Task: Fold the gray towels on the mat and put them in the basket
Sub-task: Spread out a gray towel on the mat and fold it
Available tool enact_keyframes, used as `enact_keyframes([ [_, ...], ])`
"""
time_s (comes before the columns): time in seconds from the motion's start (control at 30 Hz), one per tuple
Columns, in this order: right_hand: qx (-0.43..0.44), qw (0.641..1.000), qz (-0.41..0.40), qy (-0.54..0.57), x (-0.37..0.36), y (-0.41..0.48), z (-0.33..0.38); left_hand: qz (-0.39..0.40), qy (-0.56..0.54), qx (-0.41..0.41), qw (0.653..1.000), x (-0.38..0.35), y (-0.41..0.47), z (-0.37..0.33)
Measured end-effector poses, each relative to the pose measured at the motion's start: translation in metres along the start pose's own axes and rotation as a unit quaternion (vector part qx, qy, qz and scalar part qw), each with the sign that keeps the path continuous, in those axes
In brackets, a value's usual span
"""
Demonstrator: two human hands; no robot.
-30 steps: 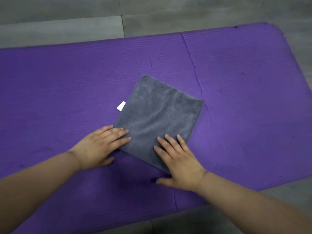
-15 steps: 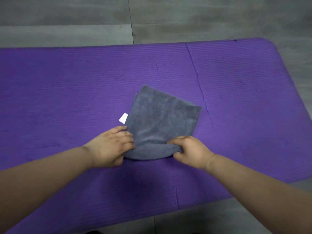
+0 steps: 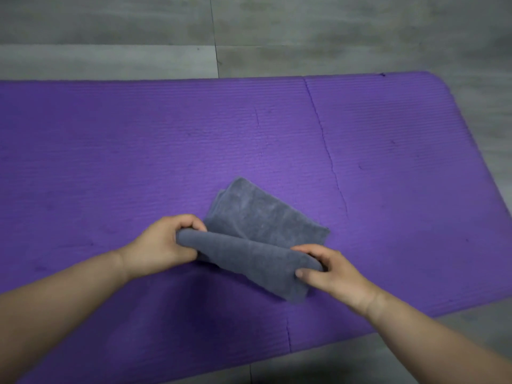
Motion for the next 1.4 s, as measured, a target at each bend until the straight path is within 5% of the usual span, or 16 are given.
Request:
enact_keyframes([
  [0.2,0.045,0.995,-0.093,-0.013,0.014,0.000,-0.007,-0.053,-0.049,0.006,0.997,-0.006,0.031,-0.025],
  [0.3,0.060,0.984,-0.167,-0.018,0.021,0.007,-0.011,-0.108,0.106,-0.016,0.988,-0.010,0.048,-0.039],
  [0.43,0.052,0.969,-0.241,-0.027,0.032,0.018,-0.011,-0.121,0.362,0.055,0.923,-0.014,0.078,-0.060],
  [0.6,0.017,0.964,-0.265,-0.017,0.040,0.026,-0.014,-0.035,0.361,0.066,0.929,-0.012,0.093,-0.061],
  [0.73,-0.001,0.956,-0.292,-0.001,0.047,0.033,-0.014,0.041,0.347,-0.005,0.937,-0.005,0.080,-0.049],
  [0.83,0.048,0.967,-0.248,-0.003,0.044,0.022,-0.014,-0.006,0.411,-0.160,0.898,-0.003,0.062,-0.037],
  [0.9,0.147,0.960,-0.208,-0.115,0.039,0.006,-0.012,-0.012,0.434,-0.210,0.876,0.000,0.043,-0.026],
  [1.03,0.317,0.878,-0.022,-0.358,0.010,-0.027,-0.023,0.008,0.456,-0.286,0.843,0.002,0.012,-0.008],
  [1.2,0.328,0.803,0.168,-0.468,-0.030,-0.043,-0.058,0.108,0.584,-0.265,0.760,-0.014,0.009,0.014],
  [1.3,0.294,0.815,0.185,-0.464,-0.034,-0.042,-0.051,0.149,0.609,-0.242,0.741,-0.015,0.015,0.007],
  [1.4,0.274,0.878,0.119,-0.373,-0.027,-0.042,-0.039,0.127,0.605,-0.281,0.734,-0.013,0.010,0.012],
])
Point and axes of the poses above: each hand's wrist, its own y-axis towards the middle knuckle, its own x-axis out of the back of the hand, z = x × y, the point moved 2 cm from there along y, towards the middle knuckle, and after that the axes turned 14 degrees about y, right-handed, at the moved point
